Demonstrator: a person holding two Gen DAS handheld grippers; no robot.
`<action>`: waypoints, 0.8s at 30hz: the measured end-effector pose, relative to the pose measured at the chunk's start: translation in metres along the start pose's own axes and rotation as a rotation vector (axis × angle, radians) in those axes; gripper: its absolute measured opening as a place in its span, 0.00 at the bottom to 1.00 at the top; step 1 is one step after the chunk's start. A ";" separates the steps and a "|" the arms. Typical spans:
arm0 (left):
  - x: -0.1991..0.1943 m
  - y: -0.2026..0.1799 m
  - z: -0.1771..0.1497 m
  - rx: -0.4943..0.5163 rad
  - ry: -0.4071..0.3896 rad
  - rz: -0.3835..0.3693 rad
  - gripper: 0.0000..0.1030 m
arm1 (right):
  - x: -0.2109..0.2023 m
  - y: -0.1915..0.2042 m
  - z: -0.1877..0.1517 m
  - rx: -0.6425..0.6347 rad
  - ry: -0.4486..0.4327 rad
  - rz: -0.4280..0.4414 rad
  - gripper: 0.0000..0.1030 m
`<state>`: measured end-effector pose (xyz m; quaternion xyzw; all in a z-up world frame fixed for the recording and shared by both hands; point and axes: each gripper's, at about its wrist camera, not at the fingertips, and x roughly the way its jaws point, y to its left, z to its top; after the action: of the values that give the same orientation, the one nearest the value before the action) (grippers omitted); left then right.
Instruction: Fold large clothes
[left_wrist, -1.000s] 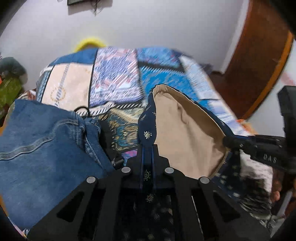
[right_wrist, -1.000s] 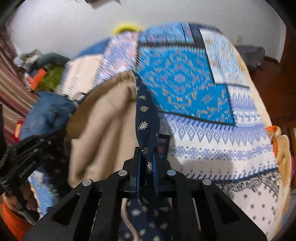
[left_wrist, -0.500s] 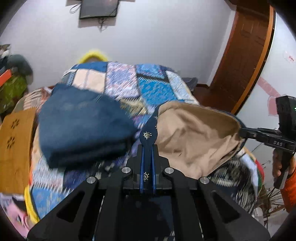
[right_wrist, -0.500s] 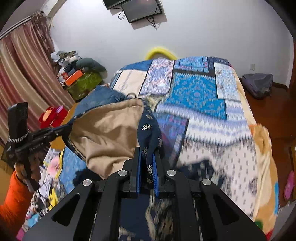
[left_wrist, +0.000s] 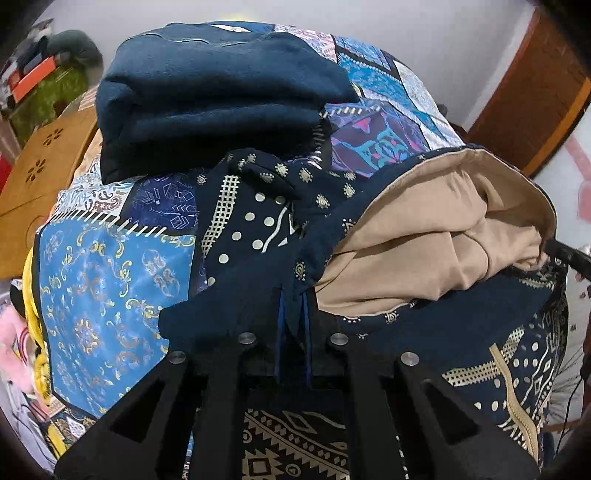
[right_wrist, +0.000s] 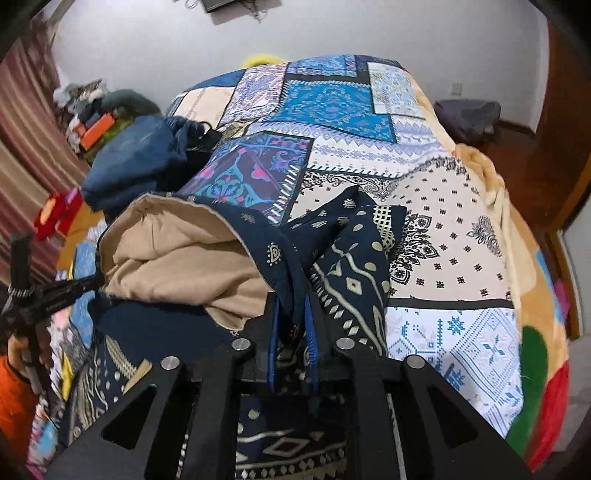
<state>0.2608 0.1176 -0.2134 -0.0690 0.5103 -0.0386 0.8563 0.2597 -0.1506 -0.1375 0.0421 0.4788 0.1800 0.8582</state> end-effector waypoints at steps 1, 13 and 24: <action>-0.002 0.000 0.002 -0.004 0.001 -0.001 0.08 | -0.003 0.004 0.001 -0.018 0.002 -0.008 0.23; -0.026 -0.028 0.039 0.093 -0.106 -0.006 0.44 | -0.014 0.025 0.030 -0.063 -0.047 0.033 0.52; 0.022 -0.051 0.064 0.140 -0.031 -0.043 0.44 | 0.037 0.031 0.049 -0.084 0.050 0.047 0.52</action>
<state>0.3282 0.0689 -0.1947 -0.0206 0.4915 -0.0913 0.8658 0.3097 -0.1036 -0.1338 0.0125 0.4908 0.2209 0.8427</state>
